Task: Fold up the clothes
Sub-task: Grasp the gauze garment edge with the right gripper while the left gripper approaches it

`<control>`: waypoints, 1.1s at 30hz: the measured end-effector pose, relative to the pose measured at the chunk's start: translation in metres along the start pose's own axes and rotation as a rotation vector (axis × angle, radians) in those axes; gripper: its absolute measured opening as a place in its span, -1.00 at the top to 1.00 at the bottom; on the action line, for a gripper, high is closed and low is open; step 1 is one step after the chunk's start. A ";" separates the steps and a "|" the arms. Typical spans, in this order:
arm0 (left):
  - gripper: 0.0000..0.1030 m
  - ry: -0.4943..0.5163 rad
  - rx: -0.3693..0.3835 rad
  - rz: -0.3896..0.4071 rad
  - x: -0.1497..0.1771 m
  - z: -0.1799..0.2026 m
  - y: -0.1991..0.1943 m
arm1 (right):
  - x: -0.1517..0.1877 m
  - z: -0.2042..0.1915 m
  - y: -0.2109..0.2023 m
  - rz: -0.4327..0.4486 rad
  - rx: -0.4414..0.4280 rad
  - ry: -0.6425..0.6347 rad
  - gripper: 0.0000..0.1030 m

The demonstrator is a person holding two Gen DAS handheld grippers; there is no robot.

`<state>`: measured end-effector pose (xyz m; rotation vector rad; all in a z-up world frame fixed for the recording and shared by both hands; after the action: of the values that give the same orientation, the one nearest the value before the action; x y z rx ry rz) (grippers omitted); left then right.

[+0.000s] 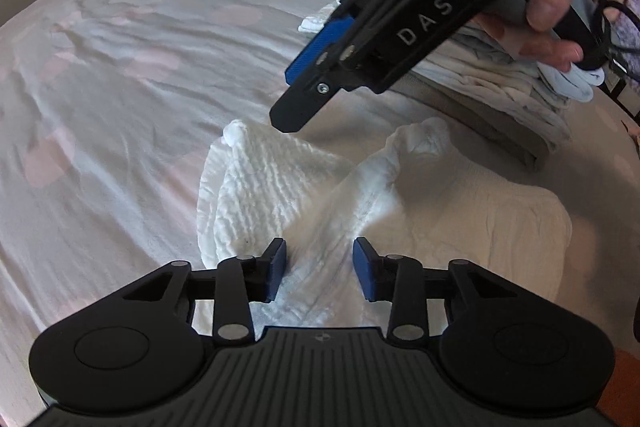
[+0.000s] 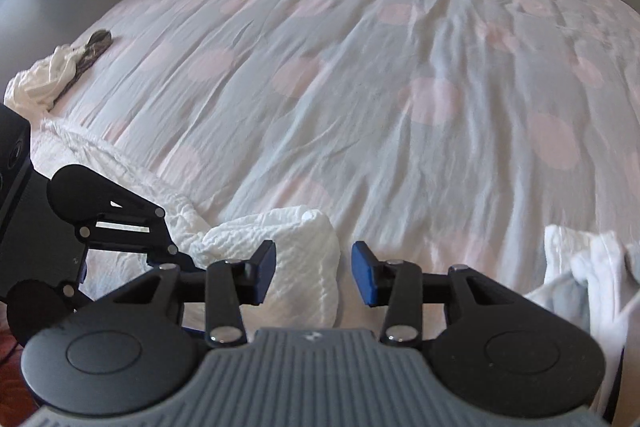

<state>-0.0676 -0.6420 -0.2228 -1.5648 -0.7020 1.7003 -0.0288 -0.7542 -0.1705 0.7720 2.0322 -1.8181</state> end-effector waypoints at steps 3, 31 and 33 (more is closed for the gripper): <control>0.50 -0.026 0.019 -0.004 0.001 -0.006 0.006 | -0.008 0.005 0.018 -0.051 -0.016 -0.057 0.11; 0.95 -0.008 0.125 0.191 -0.003 0.031 -0.085 | 0.023 -0.062 0.003 -0.213 -0.523 -0.083 0.82; 0.96 -0.011 0.129 0.194 -0.005 0.031 -0.087 | 0.029 -0.069 0.013 -0.262 -0.553 -0.090 0.82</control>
<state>-0.0862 -0.5913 -0.1476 -1.5756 -0.4481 1.8565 -0.0363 -0.6804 -0.1876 0.2703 2.4887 -1.2596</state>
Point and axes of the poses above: each gripper's, at about its wrist camera, not at the fingertips, and y roughly the way its jaws point, z to its right, x to its underside, the point moved 7 cm from there along y, roughly the way its jaws point, and after that the axes turned 4 degrees about z, right-handed, at the moved point
